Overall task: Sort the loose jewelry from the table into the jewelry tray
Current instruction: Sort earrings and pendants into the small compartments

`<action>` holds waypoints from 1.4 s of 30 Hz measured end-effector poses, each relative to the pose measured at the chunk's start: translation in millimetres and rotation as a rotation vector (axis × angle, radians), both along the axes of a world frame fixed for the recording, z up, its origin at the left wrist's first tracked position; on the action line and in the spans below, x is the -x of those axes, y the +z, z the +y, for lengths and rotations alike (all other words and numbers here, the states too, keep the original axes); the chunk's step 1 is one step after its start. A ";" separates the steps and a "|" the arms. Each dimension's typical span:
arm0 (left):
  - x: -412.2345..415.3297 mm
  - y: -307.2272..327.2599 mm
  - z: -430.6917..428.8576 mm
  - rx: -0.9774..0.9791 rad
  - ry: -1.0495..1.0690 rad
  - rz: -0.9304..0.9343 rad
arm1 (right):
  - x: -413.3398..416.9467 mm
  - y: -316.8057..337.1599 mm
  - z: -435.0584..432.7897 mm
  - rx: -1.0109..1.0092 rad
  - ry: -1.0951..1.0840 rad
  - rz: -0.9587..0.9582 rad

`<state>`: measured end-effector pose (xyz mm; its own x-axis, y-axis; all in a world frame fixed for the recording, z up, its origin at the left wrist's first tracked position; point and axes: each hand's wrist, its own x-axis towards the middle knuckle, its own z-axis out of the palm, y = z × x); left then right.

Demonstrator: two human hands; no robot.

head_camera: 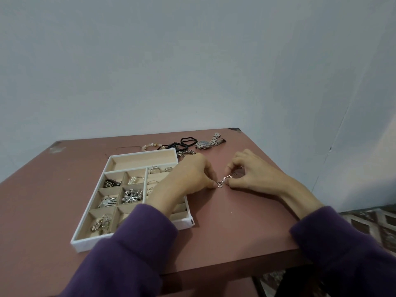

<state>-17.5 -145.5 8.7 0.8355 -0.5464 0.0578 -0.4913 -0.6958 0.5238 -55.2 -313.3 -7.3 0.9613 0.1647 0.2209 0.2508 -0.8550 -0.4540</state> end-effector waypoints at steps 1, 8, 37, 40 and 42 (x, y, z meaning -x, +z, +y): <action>-0.2 0.1 -1.2 -0.004 0.002 -0.001 | 0.8 0.7 0.4 -0.008 0.006 -0.002; -1.5 2.2 -3.6 -0.020 0.012 0.031 | 8.4 9.1 3.2 -0.361 -0.030 -0.102; 19.8 31.7 67.4 0.204 0.109 -0.024 | 6.1 9.1 13.7 -0.529 -0.088 -0.154; 29.2 34.7 100.4 0.203 0.140 0.037 | 7.5 14.4 36.1 -0.575 -0.028 -0.149; 34.6 33.3 117.7 0.199 0.146 0.055 | 8.4 17.6 53.4 -0.587 0.017 -0.140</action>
<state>-52.1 -27.8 42.0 0.9098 -0.4016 0.1048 -0.3600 -0.6377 0.6809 -63.6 -259.9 10.3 0.9147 -0.0080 0.4040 0.3538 -0.4670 -0.8104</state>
